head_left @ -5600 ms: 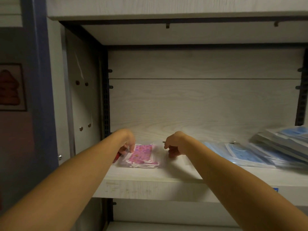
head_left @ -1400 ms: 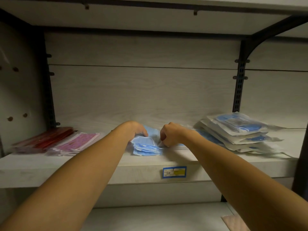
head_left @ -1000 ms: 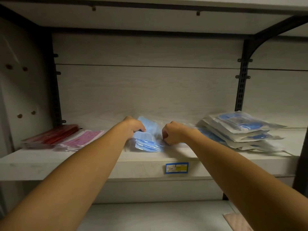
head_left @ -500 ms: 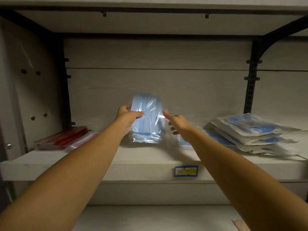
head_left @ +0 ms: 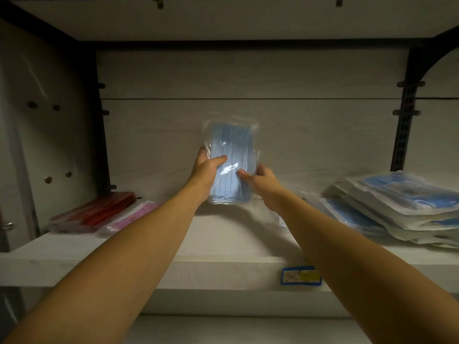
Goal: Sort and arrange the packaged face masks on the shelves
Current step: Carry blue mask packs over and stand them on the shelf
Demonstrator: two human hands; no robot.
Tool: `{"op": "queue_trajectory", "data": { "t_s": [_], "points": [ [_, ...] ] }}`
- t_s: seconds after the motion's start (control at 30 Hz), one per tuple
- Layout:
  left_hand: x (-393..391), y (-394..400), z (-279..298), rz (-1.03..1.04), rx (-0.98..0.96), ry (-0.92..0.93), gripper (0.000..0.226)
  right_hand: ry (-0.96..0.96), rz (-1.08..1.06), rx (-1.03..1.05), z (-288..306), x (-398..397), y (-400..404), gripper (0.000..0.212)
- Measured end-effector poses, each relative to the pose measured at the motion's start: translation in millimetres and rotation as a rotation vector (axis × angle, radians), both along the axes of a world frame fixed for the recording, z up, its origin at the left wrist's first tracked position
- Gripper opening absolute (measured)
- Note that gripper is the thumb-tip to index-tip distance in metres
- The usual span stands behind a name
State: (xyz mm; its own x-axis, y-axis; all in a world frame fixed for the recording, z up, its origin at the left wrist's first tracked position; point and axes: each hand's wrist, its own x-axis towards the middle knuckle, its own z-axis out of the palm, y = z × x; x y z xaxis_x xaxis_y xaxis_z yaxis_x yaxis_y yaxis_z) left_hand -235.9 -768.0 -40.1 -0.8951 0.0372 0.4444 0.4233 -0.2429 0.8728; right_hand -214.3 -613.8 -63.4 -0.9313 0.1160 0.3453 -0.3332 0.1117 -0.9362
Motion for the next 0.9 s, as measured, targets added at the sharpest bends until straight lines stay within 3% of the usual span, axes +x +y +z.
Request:
{"op": "queue_trajectory", "data": {
  "t_s": [0.23,0.4,0.57,0.7,0.77,0.9],
  "points": [
    [-32.3,-3.0,-16.0,0.085,-0.151,0.092,0.051,0.025,0.009,0.031,-7.2,-19.1,14.5,0.042],
    [-47.1,-4.7,-35.7,0.019,-0.101,0.049,0.056,0.019,0.111,0.023,-21.5,-19.0,16.2,0.047],
    [-45.4,-7.3,-34.2,-0.094,0.146,-0.061,0.045,0.088,0.055,-0.014,-21.1,-20.0,3.9,0.05],
    [-44.3,-15.1,-33.9,0.03,0.006,-0.053,0.061,0.106,0.014,0.081,-24.7,-26.3,0.1,0.041],
    [-42.2,-14.0,-31.7,0.063,0.008,-0.019,0.051,0.111,-0.026,0.103,-25.9,-31.1,-1.3,0.048],
    [-34.2,-5.2,-23.1,0.048,0.109,0.054,0.036,0.23,-0.064,-0.001,-20.3,-32.6,-5.9,0.036]
  ]
}}
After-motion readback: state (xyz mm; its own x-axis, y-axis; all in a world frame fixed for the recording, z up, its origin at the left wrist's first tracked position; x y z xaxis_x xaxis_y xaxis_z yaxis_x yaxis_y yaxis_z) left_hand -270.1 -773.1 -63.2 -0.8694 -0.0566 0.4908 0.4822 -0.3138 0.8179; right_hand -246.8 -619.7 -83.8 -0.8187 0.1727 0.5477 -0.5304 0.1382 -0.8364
